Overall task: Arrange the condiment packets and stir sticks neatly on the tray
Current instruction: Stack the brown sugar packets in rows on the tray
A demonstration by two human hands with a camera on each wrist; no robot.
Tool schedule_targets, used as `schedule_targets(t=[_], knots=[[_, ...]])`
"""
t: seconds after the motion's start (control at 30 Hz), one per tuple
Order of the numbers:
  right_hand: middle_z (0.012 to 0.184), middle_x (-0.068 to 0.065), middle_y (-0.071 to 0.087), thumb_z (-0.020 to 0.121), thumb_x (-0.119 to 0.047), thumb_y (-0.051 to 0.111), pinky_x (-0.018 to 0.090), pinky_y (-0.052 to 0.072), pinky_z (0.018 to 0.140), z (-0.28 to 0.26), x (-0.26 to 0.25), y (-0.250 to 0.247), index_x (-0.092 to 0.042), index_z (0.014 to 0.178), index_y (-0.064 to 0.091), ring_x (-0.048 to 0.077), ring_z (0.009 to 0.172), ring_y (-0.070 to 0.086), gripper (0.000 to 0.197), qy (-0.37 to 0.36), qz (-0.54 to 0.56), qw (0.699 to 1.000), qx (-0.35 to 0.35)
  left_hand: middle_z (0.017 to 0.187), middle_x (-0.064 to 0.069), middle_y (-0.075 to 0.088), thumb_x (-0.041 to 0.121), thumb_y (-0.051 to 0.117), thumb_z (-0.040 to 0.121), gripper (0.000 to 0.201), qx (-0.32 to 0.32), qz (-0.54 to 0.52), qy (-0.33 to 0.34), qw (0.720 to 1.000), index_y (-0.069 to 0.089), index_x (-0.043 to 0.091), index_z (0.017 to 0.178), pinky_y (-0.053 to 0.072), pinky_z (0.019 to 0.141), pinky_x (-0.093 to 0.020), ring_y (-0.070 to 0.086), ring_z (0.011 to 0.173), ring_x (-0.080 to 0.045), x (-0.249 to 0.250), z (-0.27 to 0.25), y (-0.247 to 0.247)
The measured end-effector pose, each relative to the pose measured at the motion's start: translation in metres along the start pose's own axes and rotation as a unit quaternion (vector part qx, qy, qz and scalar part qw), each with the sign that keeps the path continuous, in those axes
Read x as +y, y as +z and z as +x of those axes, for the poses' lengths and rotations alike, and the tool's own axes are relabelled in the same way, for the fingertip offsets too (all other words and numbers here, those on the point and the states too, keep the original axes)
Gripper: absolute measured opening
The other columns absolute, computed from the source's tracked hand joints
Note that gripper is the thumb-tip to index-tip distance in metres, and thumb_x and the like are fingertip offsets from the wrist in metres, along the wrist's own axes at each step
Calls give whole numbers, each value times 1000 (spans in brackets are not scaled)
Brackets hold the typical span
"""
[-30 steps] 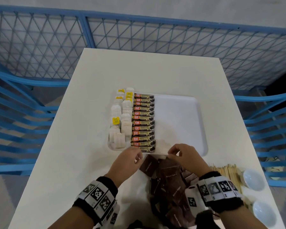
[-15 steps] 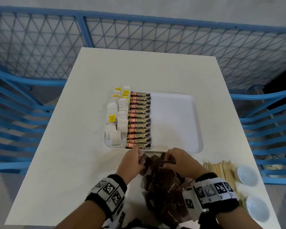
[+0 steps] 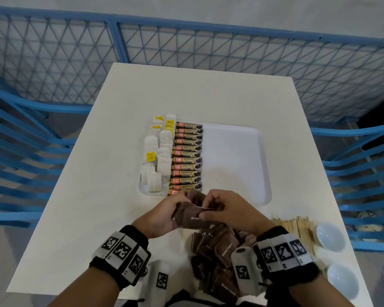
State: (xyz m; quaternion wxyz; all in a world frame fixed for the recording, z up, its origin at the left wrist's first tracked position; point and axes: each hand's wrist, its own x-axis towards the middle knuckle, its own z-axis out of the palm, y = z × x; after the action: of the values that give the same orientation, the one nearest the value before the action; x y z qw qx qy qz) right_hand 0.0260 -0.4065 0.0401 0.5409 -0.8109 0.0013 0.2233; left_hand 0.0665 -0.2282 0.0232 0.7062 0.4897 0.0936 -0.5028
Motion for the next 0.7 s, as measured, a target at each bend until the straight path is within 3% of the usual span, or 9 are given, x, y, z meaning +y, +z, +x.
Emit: schedule_targets(t=[0.1, 0.17, 0.27, 0.37, 0.43, 0.5, 0.6, 0.7], knots=[[76, -14, 58, 76, -20, 74, 10, 41, 59, 1, 2, 10, -24, 76, 57, -5, 63, 53, 18, 3, -59, 998, 31, 114, -15, 61, 30, 55, 88, 41, -50, 43, -34, 997, 52, 10, 124, 55, 79, -44, 63, 90, -28, -2, -2, 4], [78, -12, 54, 77, -23, 73, 12, 38, 61, -1, 6, 13, -28, 75, 55, 0, 67, 48, 19, -17, -100, 993, 63, 116, -11, 64, 21, 65, 84, 47, -50, 130, -29, 990, 48, 14, 128, 56, 84, -44, 66, 93, -29, -6, -3, 2], [86, -11, 54, 83, -34, 65, 12, 39, 64, -9, 15, 10, -27, 86, 56, 3, 73, 48, 12, -15, -103, 991, 79, 111, -12, 68, 8, 59, 90, 35, -34, 231, -5, 972, 49, 13, 124, 55, 87, -44, 68, 94, -26, -10, -9, -4], [105, -13, 50, 79, -44, 67, 15, 36, 81, -19, 33, 1, -32, 105, 54, 6, 98, 44, 32, 20, -207, 977, -40, 100, -8, 72, 5, 53, 93, 24, -1, 246, 10, 969, 53, 11, 117, 56, 82, -37, 68, 88, -23, -12, -17, -11], [122, -11, 41, 73, -47, 70, 27, 30, 101, -25, 45, -1, -31, 125, 47, 9, 117, 31, 59, 48, -320, 935, -147, 98, -8, 72, 5, 52, 94, 22, 25, 238, 16, 971, 54, 11, 115, 57, 79, -35, 69, 85, -23, -13, -21, -16], [131, -6, 35, 74, -43, 70, 37, 23, 111, -26, 50, 1, -28, 133, 40, 15, 124, 25, 68, 57, -397, 898, -179, 101, -12, 71, 5, 52, 94, 22, 52, 234, 14, 971, 54, 11, 116, 57, 75, -32, 69, 84, -22, -14, -22, -19], [126, -2, 37, 77, -36, 68, 36, 24, 110, -23, 50, 3, -23, 121, 48, 17, 120, 29, 50, 18, -446, 883, -145, 98, -13, 68, 6, 55, 92, 21, 94, 267, 5, 959, 53, 10, 113, 55, 73, -29, 65, 79, -18, -19, -17, -18], [118, -3, 42, 79, -31, 66, 33, 27, 104, -21, 47, 4, -21, 106, 51, 15, 112, 32, 33, 8, -437, 888, -144, 83, -8, 61, 10, 62, 88, 17, 104, 323, -4, 941, 51, 11, 101, 50, 66, -26, 57, 69, -15, -27, -13, -14]])
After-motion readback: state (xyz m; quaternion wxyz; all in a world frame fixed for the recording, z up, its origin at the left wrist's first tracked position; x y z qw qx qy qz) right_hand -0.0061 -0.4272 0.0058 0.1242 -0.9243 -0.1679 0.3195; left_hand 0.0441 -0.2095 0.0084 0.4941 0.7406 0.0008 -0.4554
